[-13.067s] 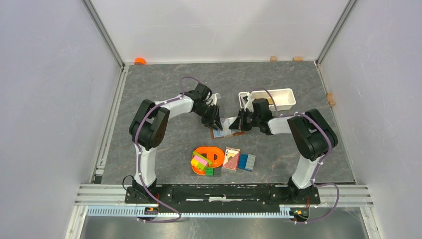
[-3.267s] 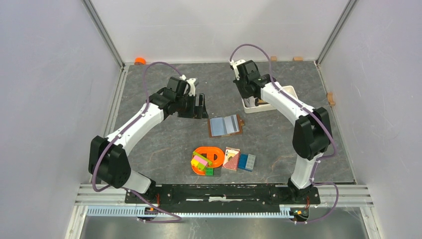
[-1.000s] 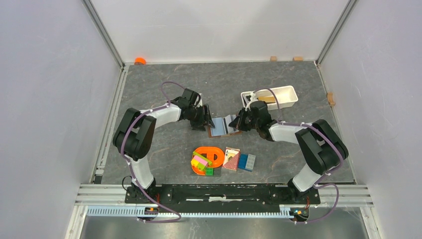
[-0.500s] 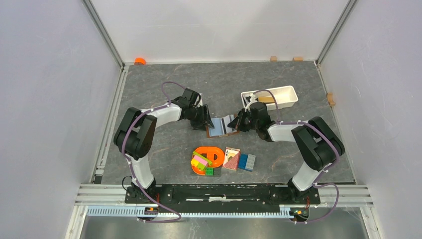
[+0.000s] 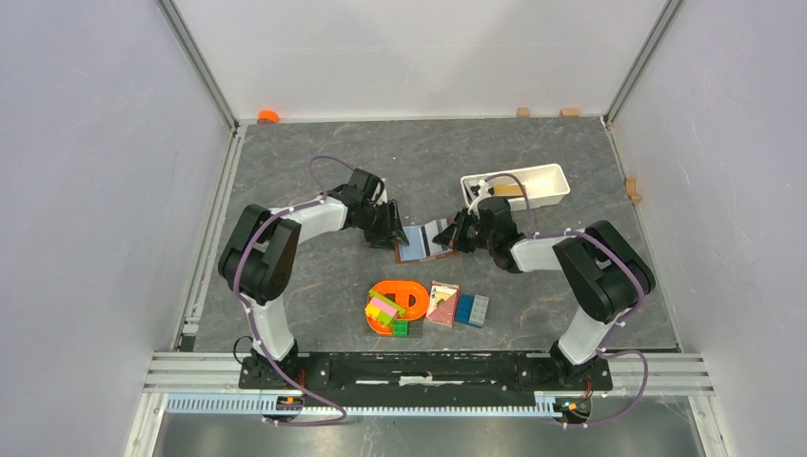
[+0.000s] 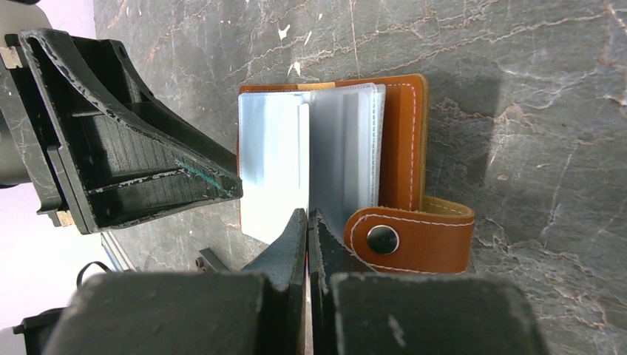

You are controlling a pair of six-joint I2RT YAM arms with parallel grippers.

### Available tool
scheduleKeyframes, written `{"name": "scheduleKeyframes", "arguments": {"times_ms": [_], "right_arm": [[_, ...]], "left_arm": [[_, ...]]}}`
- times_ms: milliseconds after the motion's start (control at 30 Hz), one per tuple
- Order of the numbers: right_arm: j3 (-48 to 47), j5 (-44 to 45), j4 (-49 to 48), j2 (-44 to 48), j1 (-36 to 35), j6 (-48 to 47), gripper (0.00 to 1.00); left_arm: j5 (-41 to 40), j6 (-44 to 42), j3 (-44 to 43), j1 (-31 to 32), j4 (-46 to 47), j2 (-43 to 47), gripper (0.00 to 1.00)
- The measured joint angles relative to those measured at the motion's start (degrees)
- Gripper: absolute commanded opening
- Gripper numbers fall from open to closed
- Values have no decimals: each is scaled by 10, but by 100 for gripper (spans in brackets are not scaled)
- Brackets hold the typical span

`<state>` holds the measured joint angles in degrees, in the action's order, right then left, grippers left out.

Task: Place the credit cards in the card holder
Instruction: Insert the credit card into the card holder.

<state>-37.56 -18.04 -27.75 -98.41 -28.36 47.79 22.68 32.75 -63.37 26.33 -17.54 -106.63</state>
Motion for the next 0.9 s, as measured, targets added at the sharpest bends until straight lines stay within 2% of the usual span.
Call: {"name": "scheduleKeyframes", "arguments": {"times_ms": [900], "right_arm": [[5, 21, -18, -18, -6, 6, 0]], "left_arm": [[0, 0, -4, -1, -2, -6, 47]]}}
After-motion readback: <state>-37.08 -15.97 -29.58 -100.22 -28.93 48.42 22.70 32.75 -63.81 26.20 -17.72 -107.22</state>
